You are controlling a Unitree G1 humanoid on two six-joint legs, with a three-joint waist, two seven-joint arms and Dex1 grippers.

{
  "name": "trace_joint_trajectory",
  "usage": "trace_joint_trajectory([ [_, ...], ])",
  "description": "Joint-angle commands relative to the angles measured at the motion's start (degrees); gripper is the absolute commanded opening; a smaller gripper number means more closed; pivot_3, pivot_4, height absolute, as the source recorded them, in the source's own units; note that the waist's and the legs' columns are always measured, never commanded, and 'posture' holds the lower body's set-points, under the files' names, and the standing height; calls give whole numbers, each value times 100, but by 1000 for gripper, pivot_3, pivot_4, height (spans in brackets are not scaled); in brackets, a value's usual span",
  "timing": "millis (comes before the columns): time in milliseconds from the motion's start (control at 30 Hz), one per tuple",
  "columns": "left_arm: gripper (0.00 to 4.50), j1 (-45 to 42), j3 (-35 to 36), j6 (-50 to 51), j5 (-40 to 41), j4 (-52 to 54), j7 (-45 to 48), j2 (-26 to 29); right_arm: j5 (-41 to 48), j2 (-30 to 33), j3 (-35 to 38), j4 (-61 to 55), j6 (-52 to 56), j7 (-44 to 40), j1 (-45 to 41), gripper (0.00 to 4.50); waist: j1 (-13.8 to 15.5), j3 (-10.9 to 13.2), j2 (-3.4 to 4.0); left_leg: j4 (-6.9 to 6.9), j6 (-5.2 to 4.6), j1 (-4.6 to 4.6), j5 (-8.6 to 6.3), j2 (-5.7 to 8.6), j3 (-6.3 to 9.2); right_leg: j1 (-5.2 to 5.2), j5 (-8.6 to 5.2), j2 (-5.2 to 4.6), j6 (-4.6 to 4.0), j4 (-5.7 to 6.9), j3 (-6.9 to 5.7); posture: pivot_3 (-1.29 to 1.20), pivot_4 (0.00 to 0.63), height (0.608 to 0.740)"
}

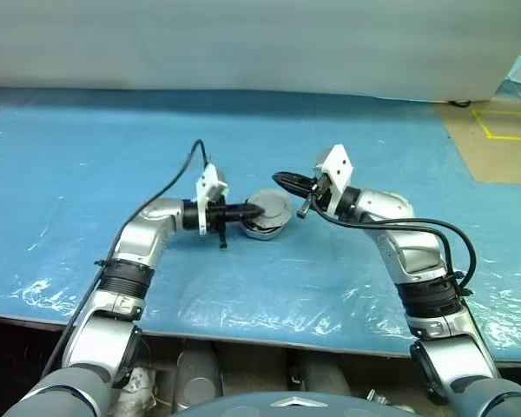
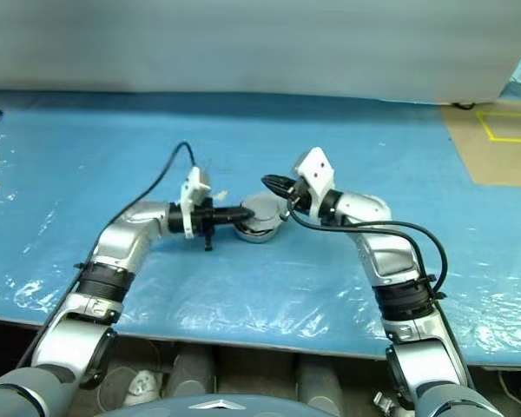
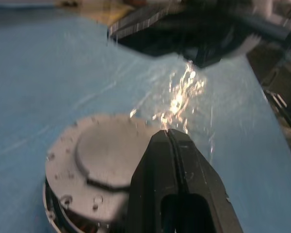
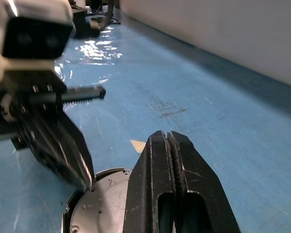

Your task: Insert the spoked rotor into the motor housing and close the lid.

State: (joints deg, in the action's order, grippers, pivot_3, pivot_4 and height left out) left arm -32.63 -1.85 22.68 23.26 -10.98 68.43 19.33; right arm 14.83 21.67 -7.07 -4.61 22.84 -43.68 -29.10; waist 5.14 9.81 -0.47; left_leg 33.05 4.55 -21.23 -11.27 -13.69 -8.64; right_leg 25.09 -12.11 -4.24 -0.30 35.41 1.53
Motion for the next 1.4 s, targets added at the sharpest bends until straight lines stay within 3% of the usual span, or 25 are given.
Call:
trace_joint_trajectory([
  [33,29,286,510,244,564,1076,-470,69,21,-120,-91,136,-112,-70,-152,0,-53,0,0,-3,0,0,0,0,0,0,0,0,0,0,0,0,150,740],
  [167,0,848,707,78,603,1914,-918,172,-54,-187,-189,421,-176,-118,-160,888,-123,0,0,-10,0,-6,0,1,-1,2,0,2,1,-6,-4,0,150,740],
  [500,0,2505,629,-863,3,2269,-1536,371,-335,-261,-571,925,-328,-415,-227,4464,-144,0,0,-26,0,-4,-1,-2,-5,3,0,2,1,-30,-5,0,150,740],
  [767,0,2800,660,-1047,-18,2432,-1915,373,-1013,-292,-965,1699,-969,-383,-394,4464,-140,0,0,-18,-1,2,-1,-2,-12,0,0,2,1,-30,-1,0,150,740],
  [867,0,2887,702,-1073,-2,2485,-1995,413,-1121,-352,-980,1955,-1160,-328,-491,3915,-145,-1,0,-18,-1,5,-1,-2,-15,0,0,2,1,-30,-1,0,150,740],
  [967,0,2917,700,-1091,6,2501,-2041,440,-1203,-381,-981,2086,-1299,-306,-550,2985,-146,-1,0,-18,-1,10,-1,-3,-17,-1,0,3,1,-25,-1,0,150,740],
  [1400,0,2929,591,-1182,-18,2405,-2152,434,-941,-754,-994,1025,-18,-280,-446,2967,-225,-1,0,-5,-1,10,-1,-4,-16,2,0,3,0,-4,1,0,150,740],
])
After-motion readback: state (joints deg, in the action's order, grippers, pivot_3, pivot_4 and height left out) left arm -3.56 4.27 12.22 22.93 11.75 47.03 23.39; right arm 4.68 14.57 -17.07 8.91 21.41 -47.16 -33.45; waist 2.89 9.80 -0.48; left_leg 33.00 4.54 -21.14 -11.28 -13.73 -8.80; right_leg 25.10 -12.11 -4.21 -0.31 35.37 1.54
